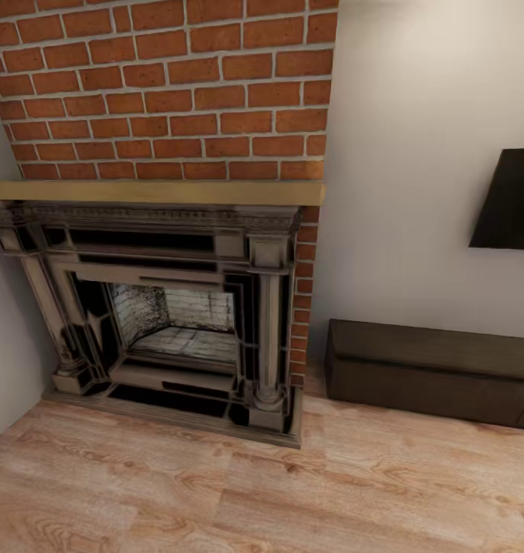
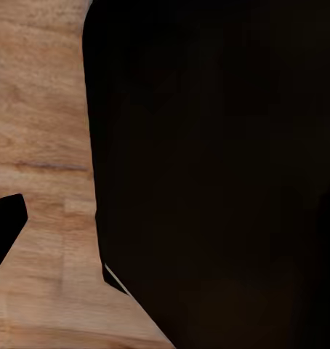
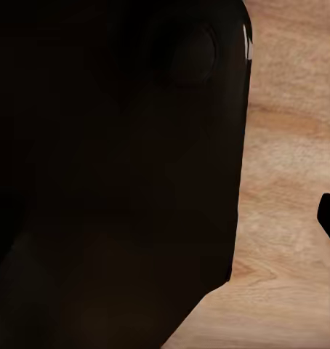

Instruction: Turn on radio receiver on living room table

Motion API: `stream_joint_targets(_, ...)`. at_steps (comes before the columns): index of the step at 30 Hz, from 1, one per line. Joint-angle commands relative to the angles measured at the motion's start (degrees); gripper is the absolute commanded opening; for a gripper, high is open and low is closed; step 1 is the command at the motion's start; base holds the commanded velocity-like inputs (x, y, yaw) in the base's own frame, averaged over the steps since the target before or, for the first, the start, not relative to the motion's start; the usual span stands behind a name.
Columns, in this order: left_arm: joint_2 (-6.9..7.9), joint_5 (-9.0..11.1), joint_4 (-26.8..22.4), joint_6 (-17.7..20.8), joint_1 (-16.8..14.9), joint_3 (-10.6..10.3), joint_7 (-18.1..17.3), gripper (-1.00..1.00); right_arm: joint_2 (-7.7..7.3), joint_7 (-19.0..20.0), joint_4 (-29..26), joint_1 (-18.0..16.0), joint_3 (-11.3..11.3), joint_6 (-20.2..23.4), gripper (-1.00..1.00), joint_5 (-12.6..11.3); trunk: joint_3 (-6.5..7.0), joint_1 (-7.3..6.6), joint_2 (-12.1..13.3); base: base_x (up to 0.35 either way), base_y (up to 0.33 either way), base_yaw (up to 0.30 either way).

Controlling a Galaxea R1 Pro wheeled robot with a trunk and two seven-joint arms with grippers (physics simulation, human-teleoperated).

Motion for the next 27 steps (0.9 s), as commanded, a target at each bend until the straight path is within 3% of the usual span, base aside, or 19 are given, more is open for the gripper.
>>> stream_joint_targets(1,-0.33,-0.12,-0.3,-0.3,0.31,0.05,-0.08,1.0,0.33,-0.28,0.14,-0.33,0.24,-0.19,1.0,0.07,0.0,0.01,0.01,0.0,0.0,0.0)
stream_joint_targets(13,-4.19,0.31,0.33,-1.66,1.82,-0.31,-0.11,1.0,4.13,-0.32,0.39,-4.24,0.08,-0.09,1.0,0.07,0.0,0.01,0.01,0.0,0.0,0.0)
stream_joint_targets(19,-6.11,0.27,0.3,-3.33,1.82,-0.35,-0.18,1.0,3.42,-0.32,-0.45,-4.39,0.18,-0.23,1.0,0.13,0.0,0.01,0.01,0.0,0.0,0.0)
stream_joint_targets(27,-5.41,-0.19,-0.22,-5.9,1.82,-0.44,0.01,1.0,1.6,0.13,-3.03,-4.39,0.25,-0.24,1.0,0.33,0.0,0.01,0.01,0.0,0.0,0.0)
